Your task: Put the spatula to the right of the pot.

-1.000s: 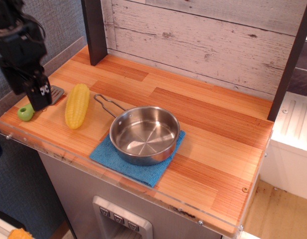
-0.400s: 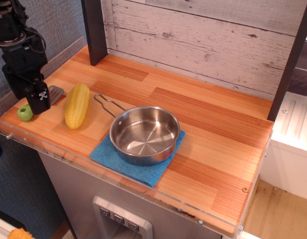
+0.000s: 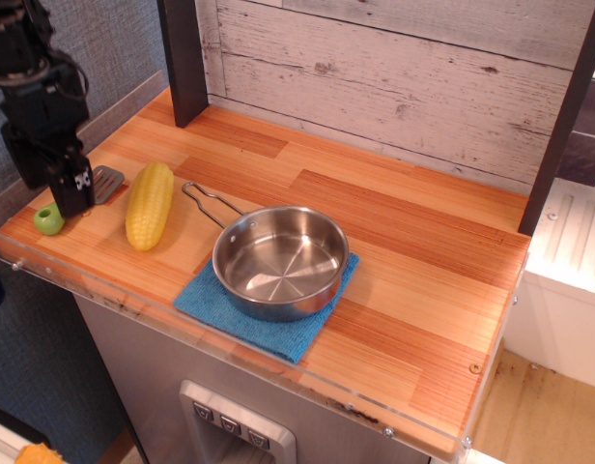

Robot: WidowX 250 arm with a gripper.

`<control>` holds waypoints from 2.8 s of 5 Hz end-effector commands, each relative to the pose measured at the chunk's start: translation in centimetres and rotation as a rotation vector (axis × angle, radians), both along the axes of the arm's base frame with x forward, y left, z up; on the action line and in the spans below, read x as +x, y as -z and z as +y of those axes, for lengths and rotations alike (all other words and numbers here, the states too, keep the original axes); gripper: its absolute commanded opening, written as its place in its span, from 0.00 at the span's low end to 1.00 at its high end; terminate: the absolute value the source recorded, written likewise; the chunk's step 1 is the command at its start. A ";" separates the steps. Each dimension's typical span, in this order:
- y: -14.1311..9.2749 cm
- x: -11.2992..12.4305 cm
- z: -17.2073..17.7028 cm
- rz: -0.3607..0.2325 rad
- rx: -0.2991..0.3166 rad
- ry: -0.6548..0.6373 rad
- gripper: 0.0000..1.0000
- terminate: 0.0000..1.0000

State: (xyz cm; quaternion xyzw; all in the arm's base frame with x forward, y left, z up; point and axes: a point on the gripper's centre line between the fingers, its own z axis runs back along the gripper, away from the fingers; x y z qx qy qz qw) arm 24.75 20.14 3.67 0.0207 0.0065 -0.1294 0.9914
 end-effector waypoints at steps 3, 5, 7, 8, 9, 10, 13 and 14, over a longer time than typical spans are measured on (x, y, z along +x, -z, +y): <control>1.6 0.6 0.0 0.036 0.093 -0.066 0.00 0.00; -0.1 -0.8 -0.5 -0.028 0.143 -0.251 0.00 0.00; -7.6 -0.9 -7.0 -0.233 0.230 -0.462 0.00 0.00; -7.4 1.5 -11.3 -0.341 0.029 -0.332 0.00 0.00; -5.6 2.4 -16.4 -0.290 -0.005 -0.275 0.00 0.00; -4.0 2.7 -21.5 -0.251 -0.024 -0.197 0.00 0.00; -5.9 2.7 -33.4 -0.260 0.026 -0.109 0.00 0.00; -4.6 2.7 -34.0 -0.211 -0.015 -0.157 0.00 0.00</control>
